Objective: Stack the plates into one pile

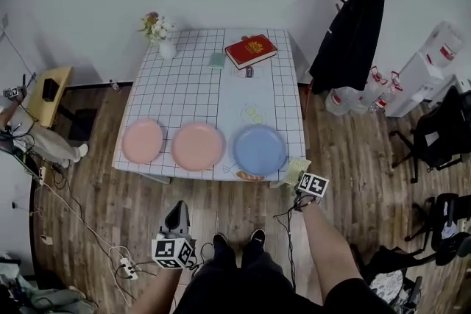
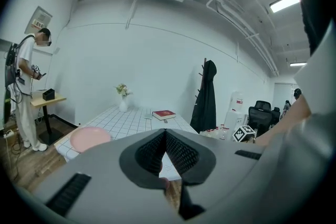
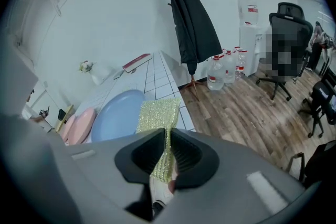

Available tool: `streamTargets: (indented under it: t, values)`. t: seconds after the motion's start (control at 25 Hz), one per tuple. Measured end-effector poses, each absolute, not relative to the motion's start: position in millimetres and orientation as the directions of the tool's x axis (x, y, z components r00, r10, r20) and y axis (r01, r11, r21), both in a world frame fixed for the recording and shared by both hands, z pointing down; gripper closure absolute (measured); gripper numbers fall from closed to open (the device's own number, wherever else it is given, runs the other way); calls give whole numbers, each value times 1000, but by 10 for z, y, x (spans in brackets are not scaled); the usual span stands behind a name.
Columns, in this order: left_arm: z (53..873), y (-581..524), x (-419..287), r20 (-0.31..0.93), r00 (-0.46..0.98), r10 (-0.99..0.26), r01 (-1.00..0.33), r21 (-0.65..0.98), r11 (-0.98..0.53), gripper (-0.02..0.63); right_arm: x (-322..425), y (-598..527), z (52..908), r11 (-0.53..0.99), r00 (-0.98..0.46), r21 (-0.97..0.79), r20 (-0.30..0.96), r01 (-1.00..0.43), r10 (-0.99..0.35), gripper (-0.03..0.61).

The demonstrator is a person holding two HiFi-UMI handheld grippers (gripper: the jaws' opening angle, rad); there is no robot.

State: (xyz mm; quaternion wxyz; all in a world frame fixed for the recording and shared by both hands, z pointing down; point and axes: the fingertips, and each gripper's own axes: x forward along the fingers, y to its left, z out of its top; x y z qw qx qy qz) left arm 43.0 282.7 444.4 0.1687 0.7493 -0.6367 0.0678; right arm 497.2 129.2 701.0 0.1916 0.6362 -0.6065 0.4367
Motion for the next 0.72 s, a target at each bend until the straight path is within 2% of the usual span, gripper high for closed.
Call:
streamTargets:
  t: [0.48, 0.72]
  values:
    - [4586, 3059, 434, 393, 139, -909, -988, 113, -102, 618, 4979, 977, 7469, -192, -125, -293, 791, -937, -599, 518]
    - [4583, 3103, 523, 400, 153, -904, -988, 88, -128, 618, 4981, 907, 7449, -178, -112, -285, 767, -942, -632, 467]
